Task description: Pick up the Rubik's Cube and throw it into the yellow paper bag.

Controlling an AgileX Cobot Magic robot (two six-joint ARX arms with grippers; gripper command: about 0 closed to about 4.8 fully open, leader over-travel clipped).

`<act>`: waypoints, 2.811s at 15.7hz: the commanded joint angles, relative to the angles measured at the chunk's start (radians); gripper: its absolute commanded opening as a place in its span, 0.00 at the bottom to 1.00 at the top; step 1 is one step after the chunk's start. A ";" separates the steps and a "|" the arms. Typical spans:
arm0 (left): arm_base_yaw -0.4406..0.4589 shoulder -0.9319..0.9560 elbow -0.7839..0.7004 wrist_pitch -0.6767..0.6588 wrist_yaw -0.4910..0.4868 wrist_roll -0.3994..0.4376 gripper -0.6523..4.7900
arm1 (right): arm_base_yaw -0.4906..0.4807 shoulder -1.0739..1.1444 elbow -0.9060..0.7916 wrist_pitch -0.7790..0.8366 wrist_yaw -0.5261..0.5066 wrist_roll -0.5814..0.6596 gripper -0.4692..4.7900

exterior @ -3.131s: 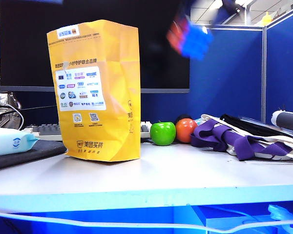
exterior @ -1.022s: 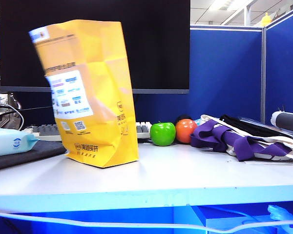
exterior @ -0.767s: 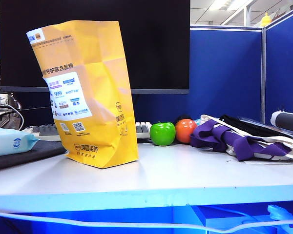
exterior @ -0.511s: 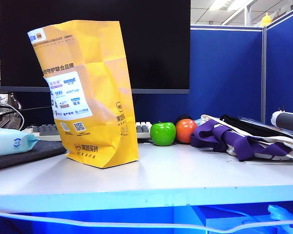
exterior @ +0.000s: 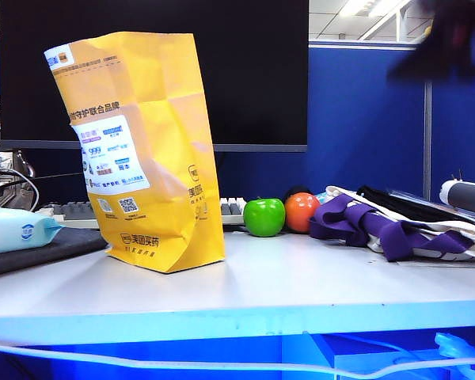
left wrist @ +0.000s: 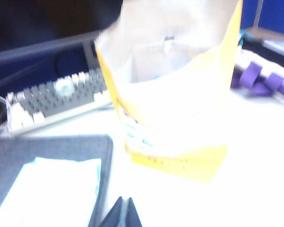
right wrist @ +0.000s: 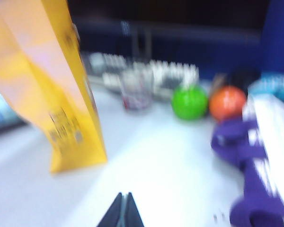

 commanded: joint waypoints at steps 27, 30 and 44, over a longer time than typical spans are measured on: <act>0.330 -0.277 -0.131 0.044 0.084 -0.038 0.11 | -0.326 -0.731 -0.139 -0.351 0.028 0.000 0.09; 0.332 -0.349 -0.216 0.047 0.084 -0.038 0.11 | -0.328 -0.731 -0.191 -0.351 0.026 0.000 0.09; 0.333 -0.350 -0.449 0.119 0.086 -0.038 0.11 | -0.328 -0.731 -0.246 -0.594 0.027 0.000 0.09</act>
